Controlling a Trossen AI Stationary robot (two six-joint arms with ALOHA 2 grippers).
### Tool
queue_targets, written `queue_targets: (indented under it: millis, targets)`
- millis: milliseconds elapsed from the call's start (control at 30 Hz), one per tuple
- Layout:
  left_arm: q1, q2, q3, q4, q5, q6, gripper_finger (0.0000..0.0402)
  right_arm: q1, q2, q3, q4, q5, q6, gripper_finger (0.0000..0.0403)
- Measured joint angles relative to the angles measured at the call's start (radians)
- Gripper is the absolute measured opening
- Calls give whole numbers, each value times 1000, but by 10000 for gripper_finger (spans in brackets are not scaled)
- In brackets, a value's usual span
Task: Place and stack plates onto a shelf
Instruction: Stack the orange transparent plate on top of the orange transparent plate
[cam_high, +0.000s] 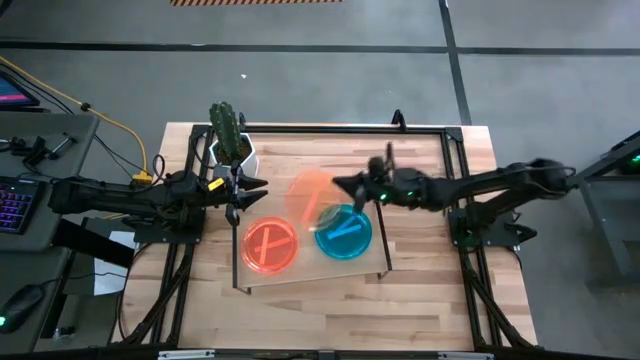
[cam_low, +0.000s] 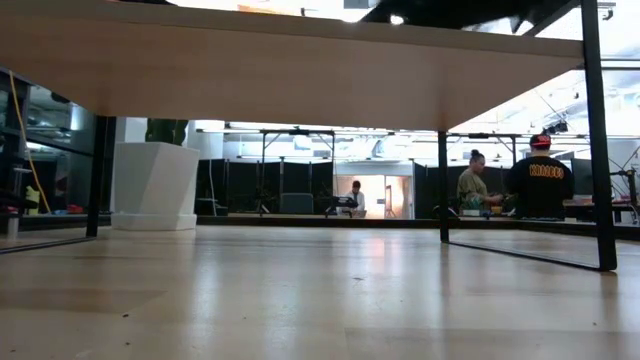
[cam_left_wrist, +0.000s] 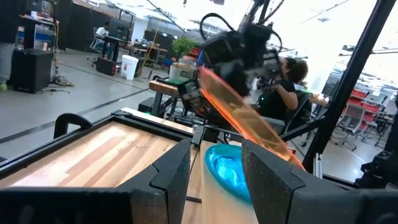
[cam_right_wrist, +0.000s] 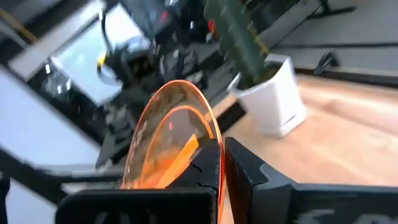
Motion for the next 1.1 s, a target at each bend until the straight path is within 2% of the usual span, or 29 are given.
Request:
queue_targets:
  millis: [300, 567, 833, 1100]
  targets:
    - [0, 0, 0, 3, 0, 0, 136, 92, 192, 218, -131, -68, -6, 0]
    - [0, 0, 0, 3, 0, 0, 136, 114, 328, 368, -180, -69, -22, 0]
    - [0, 0, 0, 3, 0, 0, 136, 111, 407, 419, -176, -38, -21, 0]
    - [0, 0, 0, 3, 0, 1, 136, 111, 410, 417, -170, 5, 3, 0]
